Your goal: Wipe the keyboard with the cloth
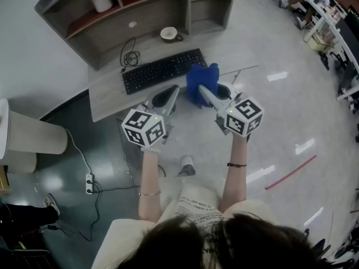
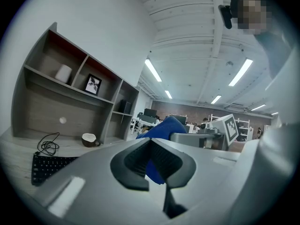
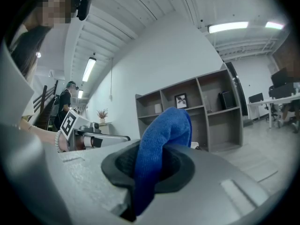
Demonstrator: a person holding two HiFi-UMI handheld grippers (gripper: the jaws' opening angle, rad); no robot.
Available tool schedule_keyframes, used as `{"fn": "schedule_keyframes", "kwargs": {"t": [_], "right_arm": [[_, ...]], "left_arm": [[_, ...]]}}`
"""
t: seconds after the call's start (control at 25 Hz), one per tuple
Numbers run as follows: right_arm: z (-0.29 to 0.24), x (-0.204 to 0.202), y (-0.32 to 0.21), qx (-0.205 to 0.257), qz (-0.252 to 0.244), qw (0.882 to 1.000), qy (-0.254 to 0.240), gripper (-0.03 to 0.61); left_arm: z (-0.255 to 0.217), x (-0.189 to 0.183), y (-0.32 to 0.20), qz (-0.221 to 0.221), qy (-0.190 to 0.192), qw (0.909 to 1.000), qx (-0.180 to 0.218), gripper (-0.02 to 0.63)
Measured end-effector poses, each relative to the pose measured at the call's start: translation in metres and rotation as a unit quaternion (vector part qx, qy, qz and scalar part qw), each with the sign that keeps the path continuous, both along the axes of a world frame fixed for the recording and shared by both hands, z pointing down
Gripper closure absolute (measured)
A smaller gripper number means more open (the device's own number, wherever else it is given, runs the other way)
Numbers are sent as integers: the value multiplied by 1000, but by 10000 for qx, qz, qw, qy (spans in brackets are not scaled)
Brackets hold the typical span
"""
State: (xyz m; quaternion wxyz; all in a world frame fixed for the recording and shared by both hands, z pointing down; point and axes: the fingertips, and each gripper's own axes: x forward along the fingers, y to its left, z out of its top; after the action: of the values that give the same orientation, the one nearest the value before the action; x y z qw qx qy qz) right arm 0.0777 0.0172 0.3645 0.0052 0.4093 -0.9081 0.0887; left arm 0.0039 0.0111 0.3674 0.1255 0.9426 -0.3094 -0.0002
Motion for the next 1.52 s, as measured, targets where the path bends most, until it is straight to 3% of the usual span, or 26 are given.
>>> {"fn": "schedule_keyframes", "kwargs": {"t": [0.76,1.52], "right_arm": [[5,6,-23,22,203,9998,-14,520],[19,56,-105,-243,-117,9995,167,520]], "left_arm": [[5,1,-28,95,56,9999,-1,612],[20,56,-104,-155,60,9995,-262,612]]}}
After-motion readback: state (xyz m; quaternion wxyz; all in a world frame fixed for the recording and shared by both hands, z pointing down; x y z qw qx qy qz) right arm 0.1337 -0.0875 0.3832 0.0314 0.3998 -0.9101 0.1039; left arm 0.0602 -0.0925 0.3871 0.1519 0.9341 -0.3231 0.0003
